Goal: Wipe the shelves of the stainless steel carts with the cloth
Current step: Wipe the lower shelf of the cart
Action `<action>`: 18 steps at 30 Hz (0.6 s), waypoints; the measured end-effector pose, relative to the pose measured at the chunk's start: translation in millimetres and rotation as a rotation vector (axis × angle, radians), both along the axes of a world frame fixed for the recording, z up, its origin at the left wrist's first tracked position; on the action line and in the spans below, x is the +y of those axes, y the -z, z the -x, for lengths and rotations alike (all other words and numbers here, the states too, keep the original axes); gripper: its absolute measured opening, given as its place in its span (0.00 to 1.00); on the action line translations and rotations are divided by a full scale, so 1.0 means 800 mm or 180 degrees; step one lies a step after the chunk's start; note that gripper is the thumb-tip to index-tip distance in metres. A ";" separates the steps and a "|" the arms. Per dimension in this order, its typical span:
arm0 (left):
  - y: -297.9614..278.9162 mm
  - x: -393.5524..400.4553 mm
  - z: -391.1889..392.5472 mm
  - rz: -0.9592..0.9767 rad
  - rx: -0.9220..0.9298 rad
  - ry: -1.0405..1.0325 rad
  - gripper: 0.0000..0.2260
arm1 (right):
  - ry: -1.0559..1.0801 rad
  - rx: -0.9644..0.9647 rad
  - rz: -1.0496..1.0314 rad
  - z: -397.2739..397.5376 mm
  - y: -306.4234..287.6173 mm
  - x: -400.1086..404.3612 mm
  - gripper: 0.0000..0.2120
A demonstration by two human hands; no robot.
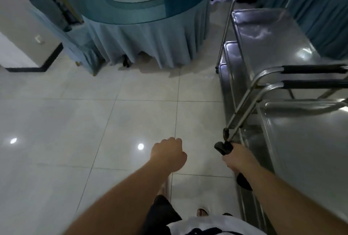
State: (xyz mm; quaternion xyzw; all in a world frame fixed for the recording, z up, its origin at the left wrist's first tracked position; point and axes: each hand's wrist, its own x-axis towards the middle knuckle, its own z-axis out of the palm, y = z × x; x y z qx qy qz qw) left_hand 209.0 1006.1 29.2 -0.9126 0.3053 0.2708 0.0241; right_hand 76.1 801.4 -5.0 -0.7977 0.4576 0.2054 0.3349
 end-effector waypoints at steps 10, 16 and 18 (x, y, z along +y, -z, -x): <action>0.027 -0.100 -0.194 -0.0081 0.0096 0.1314 0.19 | 0.1262 0.0036 -0.0140 -0.074 0.005 -0.003 0.10; 0.037 -0.170 -0.223 -0.0311 0.0120 0.1885 0.18 | 0.2010 0.0032 -0.0348 -0.059 0.020 0.018 0.12; 0.036 -0.192 -0.220 -0.0323 0.0077 0.2058 0.19 | 0.2235 0.0021 -0.0342 -0.048 0.027 0.010 0.12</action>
